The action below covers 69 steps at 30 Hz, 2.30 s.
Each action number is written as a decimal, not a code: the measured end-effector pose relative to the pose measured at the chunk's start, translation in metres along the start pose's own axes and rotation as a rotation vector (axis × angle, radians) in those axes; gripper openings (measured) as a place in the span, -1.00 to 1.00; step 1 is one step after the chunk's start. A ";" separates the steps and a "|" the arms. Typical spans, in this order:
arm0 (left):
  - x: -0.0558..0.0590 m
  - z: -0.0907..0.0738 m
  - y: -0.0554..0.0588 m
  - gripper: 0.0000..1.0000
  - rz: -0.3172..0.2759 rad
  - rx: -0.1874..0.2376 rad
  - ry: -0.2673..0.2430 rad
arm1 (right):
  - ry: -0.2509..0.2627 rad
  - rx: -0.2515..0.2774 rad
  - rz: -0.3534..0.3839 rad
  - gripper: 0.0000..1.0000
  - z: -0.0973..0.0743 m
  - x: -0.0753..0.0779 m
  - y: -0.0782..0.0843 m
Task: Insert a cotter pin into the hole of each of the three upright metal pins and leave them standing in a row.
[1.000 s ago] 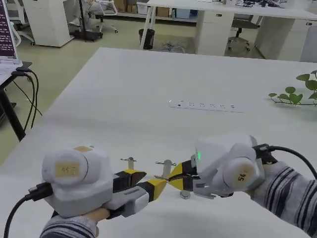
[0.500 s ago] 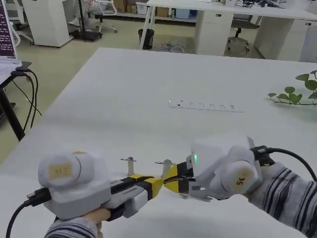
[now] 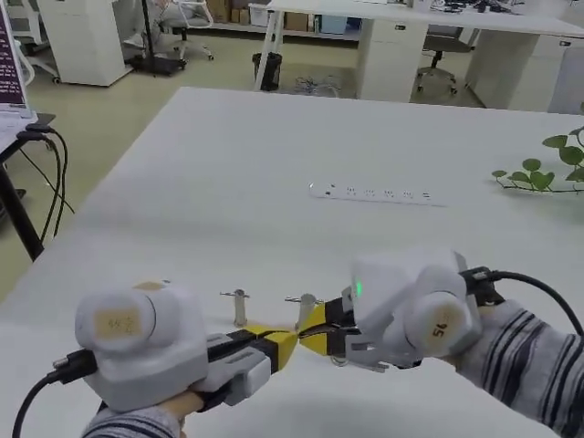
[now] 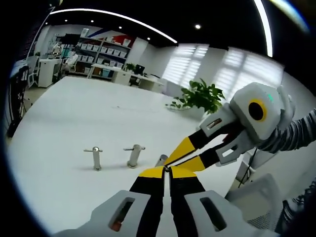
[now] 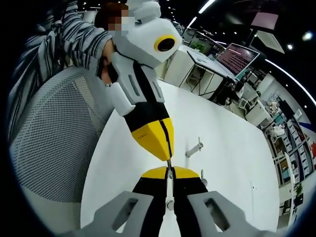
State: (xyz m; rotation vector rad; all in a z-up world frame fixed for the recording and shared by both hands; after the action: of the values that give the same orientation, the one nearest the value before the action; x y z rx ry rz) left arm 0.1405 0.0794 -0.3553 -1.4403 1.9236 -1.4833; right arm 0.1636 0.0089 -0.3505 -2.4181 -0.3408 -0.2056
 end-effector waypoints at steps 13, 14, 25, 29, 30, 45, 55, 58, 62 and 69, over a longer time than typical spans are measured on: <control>0.009 -0.004 0.002 -1.00 0.231 -0.005 0.104 | -0.081 -0.003 0.044 -0.99 0.001 -0.009 0.011; 0.009 -0.004 0.004 -1.00 0.247 -0.010 0.117 | -0.087 -0.004 0.050 -0.99 0.002 -0.011 0.012; 0.011 -0.008 0.013 -1.00 0.331 -0.041 0.168 | -0.135 -0.006 0.038 -1.00 0.003 -0.022 0.015; 0.011 -0.006 0.015 -1.00 0.348 -0.038 0.155 | -0.131 -0.016 0.030 -1.00 0.001 -0.022 0.016; 0.011 -0.005 0.014 -1.00 0.350 -0.037 0.152 | -0.131 -0.017 0.029 -1.00 0.001 -0.023 0.016; 0.013 0.013 0.014 -0.70 0.370 -0.001 0.062 | -0.039 -0.084 0.094 -1.00 -0.012 -0.011 0.038; 0.014 0.036 0.018 -0.48 0.367 0.003 0.013 | -0.007 -0.161 0.157 -1.00 -0.022 -0.007 0.066; 0.014 0.043 0.019 -0.48 0.371 -0.006 0.003 | 0.000 -0.187 0.177 -1.00 -0.022 -0.006 0.076; 0.012 0.054 0.020 -0.45 0.365 -0.010 -0.018 | 0.001 -0.233 0.201 -1.00 -0.022 -0.005 0.090; 0.010 0.070 0.023 -0.42 0.389 -0.041 -0.033 | 0.001 -0.282 0.192 -1.00 -0.019 0.000 0.109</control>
State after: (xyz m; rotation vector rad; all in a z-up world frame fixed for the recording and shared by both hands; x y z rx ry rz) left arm 0.1757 0.0320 -0.4014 -1.0194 2.0763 -1.2378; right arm 0.1949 -0.0839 -0.4021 -2.7096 -0.0808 -0.1789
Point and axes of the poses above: the centre of the closed fingertips' face, and the gripper's own axes: z roughly forward along the fingers, x roughly to its right, y roughly out of its underside, the point moved 5 cm from there along -z, roughly backward along the fingers, and after that the axes turned 10 degrees about -y, right-handed, at the moved point
